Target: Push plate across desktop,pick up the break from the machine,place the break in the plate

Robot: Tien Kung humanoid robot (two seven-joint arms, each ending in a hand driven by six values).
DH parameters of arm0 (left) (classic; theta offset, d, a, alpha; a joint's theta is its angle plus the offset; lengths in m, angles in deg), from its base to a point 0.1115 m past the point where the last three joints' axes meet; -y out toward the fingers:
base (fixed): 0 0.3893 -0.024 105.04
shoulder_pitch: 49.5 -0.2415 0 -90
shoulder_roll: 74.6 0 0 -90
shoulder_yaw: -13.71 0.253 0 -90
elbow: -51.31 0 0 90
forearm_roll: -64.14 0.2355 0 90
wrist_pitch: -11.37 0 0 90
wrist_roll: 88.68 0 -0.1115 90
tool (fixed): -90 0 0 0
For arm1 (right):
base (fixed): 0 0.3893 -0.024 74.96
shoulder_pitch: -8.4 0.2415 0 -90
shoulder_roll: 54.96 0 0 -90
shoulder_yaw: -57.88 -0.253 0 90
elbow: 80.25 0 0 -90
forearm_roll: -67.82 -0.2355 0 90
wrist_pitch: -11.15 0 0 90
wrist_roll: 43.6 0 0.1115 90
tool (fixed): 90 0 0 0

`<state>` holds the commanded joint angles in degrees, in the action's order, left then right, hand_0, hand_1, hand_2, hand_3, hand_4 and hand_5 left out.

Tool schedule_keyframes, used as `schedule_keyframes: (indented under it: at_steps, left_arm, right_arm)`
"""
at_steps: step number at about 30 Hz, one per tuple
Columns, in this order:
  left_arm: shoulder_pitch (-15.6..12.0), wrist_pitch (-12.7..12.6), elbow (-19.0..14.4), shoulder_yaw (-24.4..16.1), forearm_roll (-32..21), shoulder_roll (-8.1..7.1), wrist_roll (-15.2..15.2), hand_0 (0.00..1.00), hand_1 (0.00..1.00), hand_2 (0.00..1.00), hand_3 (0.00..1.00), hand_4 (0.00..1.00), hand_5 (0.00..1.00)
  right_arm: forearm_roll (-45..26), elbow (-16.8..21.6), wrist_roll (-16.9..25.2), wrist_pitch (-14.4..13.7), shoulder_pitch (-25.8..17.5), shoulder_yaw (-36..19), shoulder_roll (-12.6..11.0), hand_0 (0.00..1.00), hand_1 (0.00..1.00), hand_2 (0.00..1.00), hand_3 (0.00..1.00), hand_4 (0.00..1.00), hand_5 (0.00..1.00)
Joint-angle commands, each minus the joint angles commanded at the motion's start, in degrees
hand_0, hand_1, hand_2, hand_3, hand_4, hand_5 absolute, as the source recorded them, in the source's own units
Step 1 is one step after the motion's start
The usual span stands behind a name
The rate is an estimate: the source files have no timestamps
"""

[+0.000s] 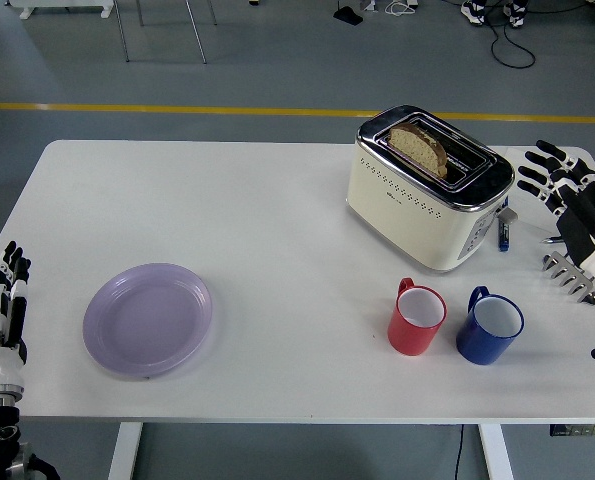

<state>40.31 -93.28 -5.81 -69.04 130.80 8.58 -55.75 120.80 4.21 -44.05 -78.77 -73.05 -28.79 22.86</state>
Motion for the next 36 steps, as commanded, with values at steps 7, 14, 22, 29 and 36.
schedule_keyframes:
  at_steps: [7,14,22,29,36]
  left_arm:
    - [0.48,0.96,1.49,1.10,-0.01,0.59,-0.99,0.945,0.957,0.998,0.998,0.593,0.998]
    - [0.72,1.42,2.38,2.54,-0.42,0.29,-1.64,0.940,0.953,0.998,0.998,0.589,0.998]
    - [0.68,1.99,3.27,3.32,-0.53,0.31,-2.46,0.932,0.947,0.998,0.998,0.584,0.998]
    - [0.32,2.22,2.74,4.27,-1.04,0.34,-2.52,0.927,0.941,0.998,0.998,0.583,0.998]
    - [-1.10,2.41,2.72,5.56,-1.20,1.16,-2.50,0.924,0.937,0.998,0.998,0.582,0.998]
  right_arm:
    - [-0.01,0.03,0.02,0.01,0.11,-0.14,0.14,0.811,0.760,0.792,0.796,0.537,0.481]
    - [-0.06,-0.02,0.00,-0.03,0.35,-0.15,0.14,0.811,0.760,0.792,0.796,0.535,0.480]
    - [-0.07,-0.15,-0.03,-0.13,0.58,-0.07,0.14,0.810,0.759,0.791,0.796,0.533,0.478]
    - [-0.11,-0.15,-0.04,-0.22,0.62,0.25,-0.12,0.809,0.760,0.791,0.796,0.531,0.477]
    - [-0.10,-0.13,-0.06,-0.26,-0.06,0.88,-0.28,0.810,0.760,0.791,0.796,0.529,0.477]
